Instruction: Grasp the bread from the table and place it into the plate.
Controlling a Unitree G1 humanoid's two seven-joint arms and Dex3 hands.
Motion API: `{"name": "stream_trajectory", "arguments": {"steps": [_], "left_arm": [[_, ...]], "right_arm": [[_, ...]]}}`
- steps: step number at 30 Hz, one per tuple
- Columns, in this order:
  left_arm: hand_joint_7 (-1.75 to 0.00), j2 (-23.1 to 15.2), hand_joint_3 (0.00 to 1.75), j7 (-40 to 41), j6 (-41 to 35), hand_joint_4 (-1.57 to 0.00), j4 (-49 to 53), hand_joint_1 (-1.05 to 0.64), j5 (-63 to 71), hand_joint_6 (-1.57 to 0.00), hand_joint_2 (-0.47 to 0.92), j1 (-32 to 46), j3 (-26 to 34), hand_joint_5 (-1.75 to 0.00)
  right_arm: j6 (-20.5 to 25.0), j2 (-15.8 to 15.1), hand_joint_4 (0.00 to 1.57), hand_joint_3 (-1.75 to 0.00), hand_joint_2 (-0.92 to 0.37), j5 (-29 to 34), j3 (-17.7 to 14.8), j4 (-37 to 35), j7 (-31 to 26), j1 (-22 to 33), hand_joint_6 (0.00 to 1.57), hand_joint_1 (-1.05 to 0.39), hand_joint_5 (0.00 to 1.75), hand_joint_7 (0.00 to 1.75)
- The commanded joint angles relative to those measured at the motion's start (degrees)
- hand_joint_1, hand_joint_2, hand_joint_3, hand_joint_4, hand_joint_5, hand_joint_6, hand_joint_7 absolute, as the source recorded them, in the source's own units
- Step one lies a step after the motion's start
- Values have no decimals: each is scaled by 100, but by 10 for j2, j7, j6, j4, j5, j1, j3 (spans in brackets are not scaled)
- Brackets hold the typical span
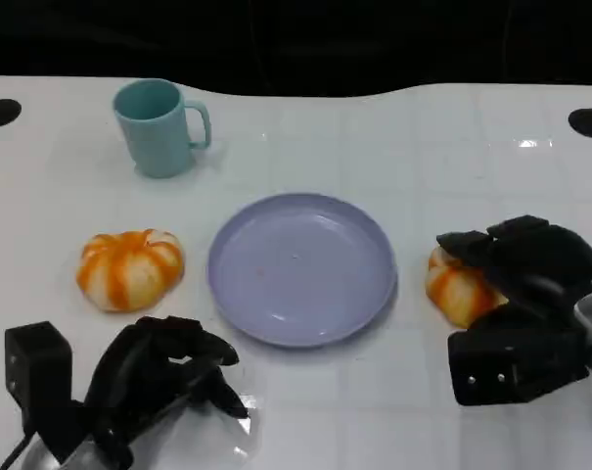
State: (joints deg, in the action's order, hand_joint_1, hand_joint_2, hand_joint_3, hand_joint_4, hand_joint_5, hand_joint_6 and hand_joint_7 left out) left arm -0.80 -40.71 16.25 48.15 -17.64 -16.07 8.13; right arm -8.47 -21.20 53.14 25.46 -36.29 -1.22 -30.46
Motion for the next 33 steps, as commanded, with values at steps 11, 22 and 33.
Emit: {"name": "stream_trajectory", "arguments": {"steps": [11, 22, 33], "left_arm": [[-22, -6, 0, 12, -14, -150, -16, -105, 9, -157, 79, 24, -4, -58], [-22, -5, 0, 17, -30, -150, -26, -105, 4, -157, 78, 27, -4, -59], [-21, -6, 1, 14, -20, -150, -25, -105, 8, -157, 78, 28, -7, -59]], "right_arm": [[-10, 46, 46, 0, -90, -41, 33, -154, -81, -63, 41, -58, 17, 5], [-80, 56, 93, -42, -88, -42, 57, -239, -258, -80, 118, -29, 168, 42], [-107, 57, 89, -81, -54, -48, 66, -247, -346, -82, 62, -26, 175, 174]]}}
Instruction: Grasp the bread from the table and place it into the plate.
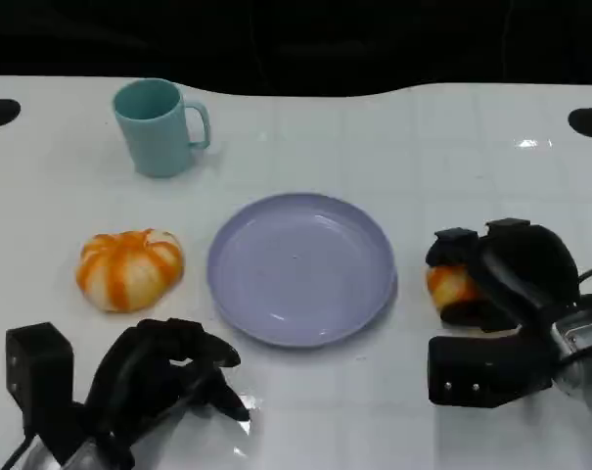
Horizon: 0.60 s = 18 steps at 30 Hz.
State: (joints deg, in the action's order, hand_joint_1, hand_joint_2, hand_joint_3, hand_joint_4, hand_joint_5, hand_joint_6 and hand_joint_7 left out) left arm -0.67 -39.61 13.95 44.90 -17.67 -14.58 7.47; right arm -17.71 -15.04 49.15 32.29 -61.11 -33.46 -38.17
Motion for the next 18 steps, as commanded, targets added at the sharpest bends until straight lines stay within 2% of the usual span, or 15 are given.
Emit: {"name": "stream_trajectory", "arguments": {"steps": [1, 5, 10, 15, 18], "left_arm": [[-21, -7, 1, 2, 5, -150, 7, -105, 9, -157, 79, 13, -1, -59], [-21, -6, 1, 2, 8, -150, 9, -105, 8, -157, 79, 13, -1, -59], [-20, -5, 0, 0, 2, -150, 7, -105, 3, -157, 78, 13, 0, -58], [-20, -6, 0, -2, 7, -150, 13, -105, 4, -157, 79, 10, 0, -58], [-21, -5, 0, 5, 3, -150, 12, -105, 6, -157, 79, 10, -1, -59]], "right_arm": [[-17, -6, 88, -89, -51, -9, -3, 2, -26, -5, 62, -27, 175, 174], [-32, -6, 87, -100, -45, -19, -11, 5, -49, -3, 61, -30, 175, 175], [-80, -3, 90, -106, -43, -39, -29, 8, -106, -3, 65, -25, 175, 175], [-102, -2, 95, -110, -45, -54, -44, 23, -121, -6, 67, -24, 175, 175], [-112, -5, 96, -123, -43, -61, -52, 41, -121, -7, 69, -25, 175, 175]]}}
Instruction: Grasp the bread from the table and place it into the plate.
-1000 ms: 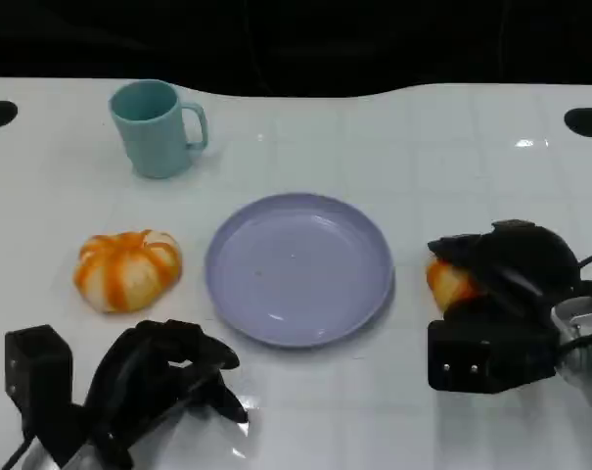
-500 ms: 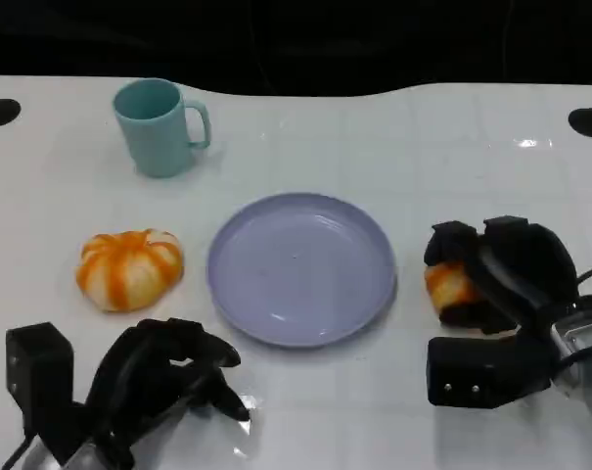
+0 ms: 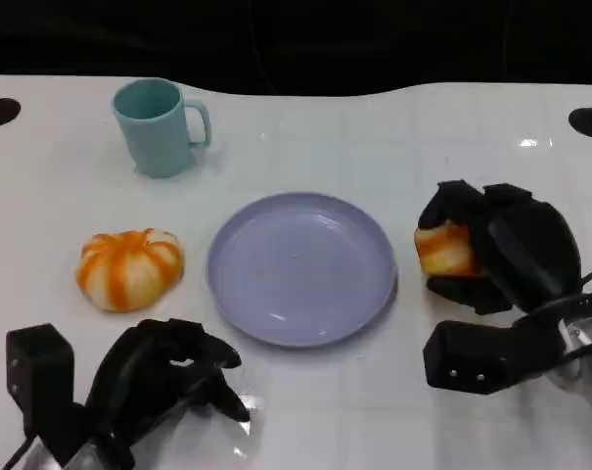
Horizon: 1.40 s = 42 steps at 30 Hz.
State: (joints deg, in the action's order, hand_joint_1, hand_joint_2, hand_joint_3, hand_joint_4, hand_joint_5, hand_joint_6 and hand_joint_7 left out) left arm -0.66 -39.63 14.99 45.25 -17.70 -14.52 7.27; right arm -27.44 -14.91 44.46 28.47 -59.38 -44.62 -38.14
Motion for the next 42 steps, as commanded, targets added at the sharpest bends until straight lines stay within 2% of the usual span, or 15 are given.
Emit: {"name": "stream_trajectory", "arguments": {"steps": [1, 5, 8, 12, 15, 20, 22, 26, 30, 37, 42], "left_arm": [[-22, -5, 0, 8, -10, -151, 7, -105, 7, -157, 78, 10, 0, -59], [-23, -3, 0, 10, -8, -151, 6, -105, 8, -157, 78, 10, -1, -59], [-22, -3, 0, 9, -6, -151, 8, -105, 9, -157, 78, 10, -1, -59], [-23, -2, 0, 13, -10, -152, 7, -105, 9, -157, 78, 10, -1, -59], [-23, -3, 0, 14, -7, -152, 7, -105, 10, -157, 78, 10, -2, -59], [-24, -5, 0, 15, -11, -152, 3, -105, 10, -157, 78, 12, -2, -59], [-24, -6, 0, 17, -11, -152, 1, -105, 11, -157, 78, 13, -2, -60], [-24, -7, 0, 8, -9, -152, 5, -105, 7, -157, 78, 12, 0, -59], [-25, -7, 0, 15, -10, -153, 1, -105, 11, -157, 78, 15, -2, -60], [-25, -7, 0, 13, -13, -153, -1, -105, 10, -157, 77, 16, -1, -59], [-23, -6, 0, 6, -14, -152, -2, -105, 5, -157, 77, 17, 1, -59]], "right_arm": [[-15, -7, 97, -128, -38, -15, -17, 32, -9, -7, 70, -23, 175, 175], [-22, -6, 100, -140, -28, -24, -30, 68, 1, -7, 75, -18, 175, 174], [-22, -2, 99, -142, -25, -39, -38, 106, 44, -10, 77, -18, 175, 169], [-28, 12, 99, -144, -22, -50, -31, 134, 112, -22, 88, -18, 175, 146], [-30, 28, 100, -145, -26, -45, -23, 132, 136, -32, 88, -18, 175, 151], [-26, 59, 99, -141, -29, -39, -11, 114, 164, -52, 91, -21, 175, 144], [-31, 72, 98, -137, -31, -39, -7, 98, 171, -62, 86, -22, 175, 154], [-44, 91, 100, -138, -32, -37, 1, 63, 170, -82, 84, -20, 175, 162], [-49, 111, 103, -143, -30, -37, 9, 30, 177, -98, 84, -18, 175, 166], [-58, 129, 99, -139, -32, -42, 13, -11, 186, -107, 76, -17, 175, 171], [-64, 133, 93, -132, -42, -49, 13, -24, 211, -108, 77, -19, 175, 153]]}}
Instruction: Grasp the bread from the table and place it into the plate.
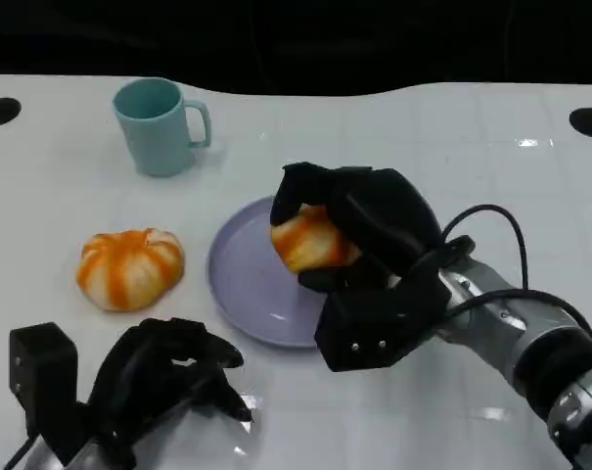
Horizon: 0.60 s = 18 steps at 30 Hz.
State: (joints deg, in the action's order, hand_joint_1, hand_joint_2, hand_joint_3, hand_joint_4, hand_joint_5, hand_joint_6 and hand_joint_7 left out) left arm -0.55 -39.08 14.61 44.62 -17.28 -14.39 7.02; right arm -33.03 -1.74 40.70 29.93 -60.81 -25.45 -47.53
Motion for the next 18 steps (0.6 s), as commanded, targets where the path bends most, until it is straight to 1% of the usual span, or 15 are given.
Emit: {"name": "stream_trajectory", "arguments": {"steps": [1, 2, 3, 4, 5, 6, 7, 8, 9, 11, 13, 15, 18], "left_arm": [[-23, -7, 0, 0, -7, -152, 5, -105, 2, -157, 77, 16, 3, -59], [-23, -8, 0, -1, -4, -152, 5, -105, 3, -157, 78, 16, 2, -58], [-23, -8, 1, -1, -3, -152, 6, -105, 4, -157, 78, 16, 1, -58], [-22, -8, 1, 1, -4, -152, 5, -105, 4, -157, 78, 16, 1, -58], [-23, -8, 0, 2, -5, -153, 4, -105, 4, -157, 78, 16, 1, -59], [-23, -8, 0, 3, -7, -153, 3, -105, 4, -157, 78, 16, 1, -59], [-23, -7, 0, 4, -7, -153, 3, -105, 4, -157, 78, 17, 1, -59], [-23, -7, 0, 4, -7, -153, 2, -105, 4, -157, 78, 17, 1, -59], [-23, -8, 0, 4, -6, -153, 3, -105, 5, -157, 78, 17, 1, -59], [-24, -8, 0, 4, -2, -153, 5, -105, 6, -157, 78, 16, 0, -59], [-24, -8, 0, 4, 0, -153, 6, -105, 7, -157, 78, 16, 0, -59], [-23, -8, 0, 5, -3, -153, 6, -105, 7, -157, 78, 16, 0, -58], [-24, -7, 0, 7, 0, -153, 6, -105, 9, -157, 78, 16, -1, -58]], "right_arm": [[-8, 1, 91, -130, -44, -13, -3, -12, 28, -14, 78, -19, 175, 145], [-4, 2, 85, -125, -45, -17, -4, -14, 41, -15, 78, -20, 174, 134], [0, 2, 76, -109, -51, -20, -5, -14, 52, -15, 73, -26, 165, 118], [2, 3, 73, -99, -54, -26, -8, -14, 67, -14, 72, -28, 160, 110], [2, 3, 69, -84, -60, -29, -10, -13, 78, -13, 68, -31, 150, 97], [3, 1, 64, -62, -70, -30, -10, -11, 88, -12, 65, -36, 134, 78], [8, -1, 62, -44, -79, -29, -8, -7, 100, -12, 65, -39, 121, 65], [13, -3, 56, -33, -86, -28, -7, -2, 111, -12, 62, -43, 108, 54], [18, -5, 50, -26, -89, -28, -6, 2, 124, -12, 57, -50, 94, 44], [27, -8, 44, -25, -91, -29, -6, 12, 148, -11, 49, -60, 77, 32], [35, -12, 38, -26, -92, -26, -3, 24, 167, -9, 43, -68, 64, 22], [43, -17, 24, -30, -92, -22, 0, 36, 184, -6, 32, -79, 51, 12], [59, -23, 14, -37, -92, -12, 8, 54, 192, -1, 22, -91, 41, 3]]}}
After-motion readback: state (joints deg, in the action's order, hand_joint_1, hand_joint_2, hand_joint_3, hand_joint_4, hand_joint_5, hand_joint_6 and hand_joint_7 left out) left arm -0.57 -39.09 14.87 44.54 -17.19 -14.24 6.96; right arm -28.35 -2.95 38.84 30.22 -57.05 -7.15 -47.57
